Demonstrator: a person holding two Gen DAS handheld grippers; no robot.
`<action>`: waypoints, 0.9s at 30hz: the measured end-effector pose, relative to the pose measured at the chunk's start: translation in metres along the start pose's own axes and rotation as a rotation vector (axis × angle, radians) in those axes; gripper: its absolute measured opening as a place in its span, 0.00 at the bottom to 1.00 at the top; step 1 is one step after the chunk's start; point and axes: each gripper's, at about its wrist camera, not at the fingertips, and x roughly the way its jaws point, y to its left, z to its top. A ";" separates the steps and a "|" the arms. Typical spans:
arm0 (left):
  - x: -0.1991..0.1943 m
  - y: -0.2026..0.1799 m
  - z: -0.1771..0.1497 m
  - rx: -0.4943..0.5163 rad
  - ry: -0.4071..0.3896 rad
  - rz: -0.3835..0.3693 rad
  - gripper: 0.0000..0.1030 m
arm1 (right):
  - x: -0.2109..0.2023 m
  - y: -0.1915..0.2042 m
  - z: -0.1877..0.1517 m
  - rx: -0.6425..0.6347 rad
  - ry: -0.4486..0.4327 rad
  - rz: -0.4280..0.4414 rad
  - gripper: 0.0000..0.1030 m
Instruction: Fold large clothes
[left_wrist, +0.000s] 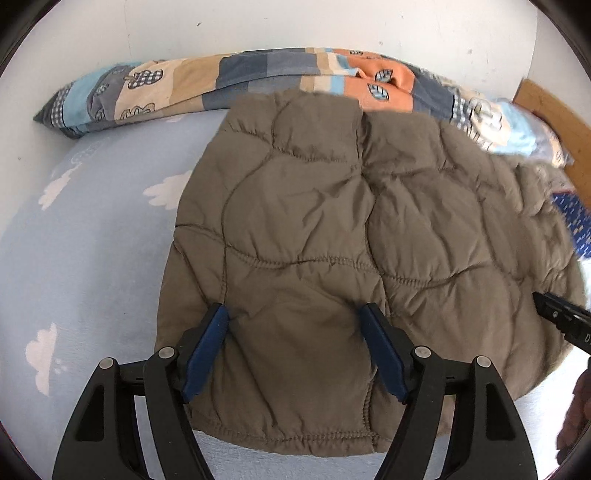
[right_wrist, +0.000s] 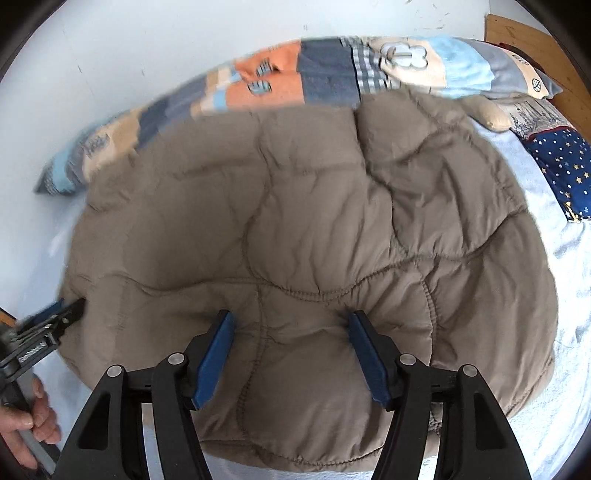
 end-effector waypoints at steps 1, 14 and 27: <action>-0.008 0.007 0.005 -0.024 -0.018 -0.019 0.72 | -0.009 -0.003 0.003 0.007 -0.029 0.021 0.66; -0.002 0.154 0.024 -0.416 0.006 -0.111 0.69 | -0.076 -0.152 0.013 0.246 -0.162 -0.111 0.48; 0.050 0.122 0.037 -0.285 0.126 -0.227 0.62 | -0.029 -0.184 0.009 0.263 -0.041 -0.062 0.59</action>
